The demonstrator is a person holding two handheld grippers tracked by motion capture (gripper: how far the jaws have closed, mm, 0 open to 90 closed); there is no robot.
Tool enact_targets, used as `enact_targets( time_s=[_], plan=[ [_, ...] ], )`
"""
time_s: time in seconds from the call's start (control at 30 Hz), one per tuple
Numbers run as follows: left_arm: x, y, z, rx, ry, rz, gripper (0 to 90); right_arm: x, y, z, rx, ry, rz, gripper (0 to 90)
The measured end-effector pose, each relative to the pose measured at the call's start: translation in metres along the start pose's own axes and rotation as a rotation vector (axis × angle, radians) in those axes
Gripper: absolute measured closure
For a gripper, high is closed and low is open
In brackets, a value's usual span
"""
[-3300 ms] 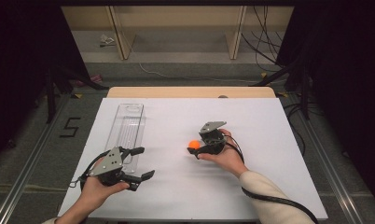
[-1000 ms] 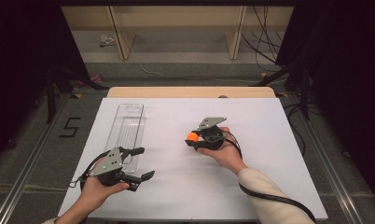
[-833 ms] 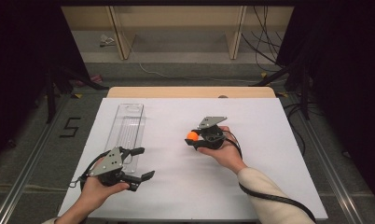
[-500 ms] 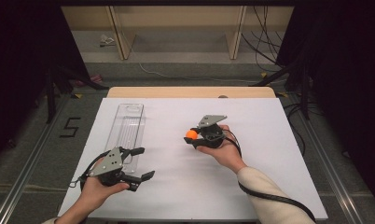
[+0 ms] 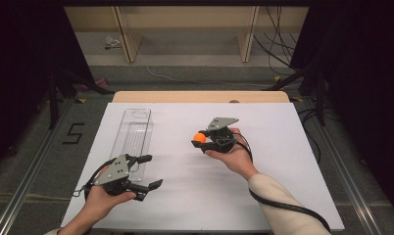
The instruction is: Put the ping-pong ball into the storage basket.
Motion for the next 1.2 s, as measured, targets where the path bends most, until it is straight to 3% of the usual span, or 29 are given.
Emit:
enact_targets(
  time_s=[1.2],
  plan=[
    [0.000, -0.001, 0.000, -0.003, 0.000, 0.001, 16.0, -0.012, 0.013, -0.024, 0.014, -0.027, -0.025, 51.3]
  ],
)
Point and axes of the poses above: each handheld gripper's, and its own axes: x roughly backward along the jaws, z roughly out of its underside, y roughly to its left, the point moved 7 cm from there along -x, roughly forward along the jaws, and after that the axes turned 8 degrees about -x, right-handed, at the moved point
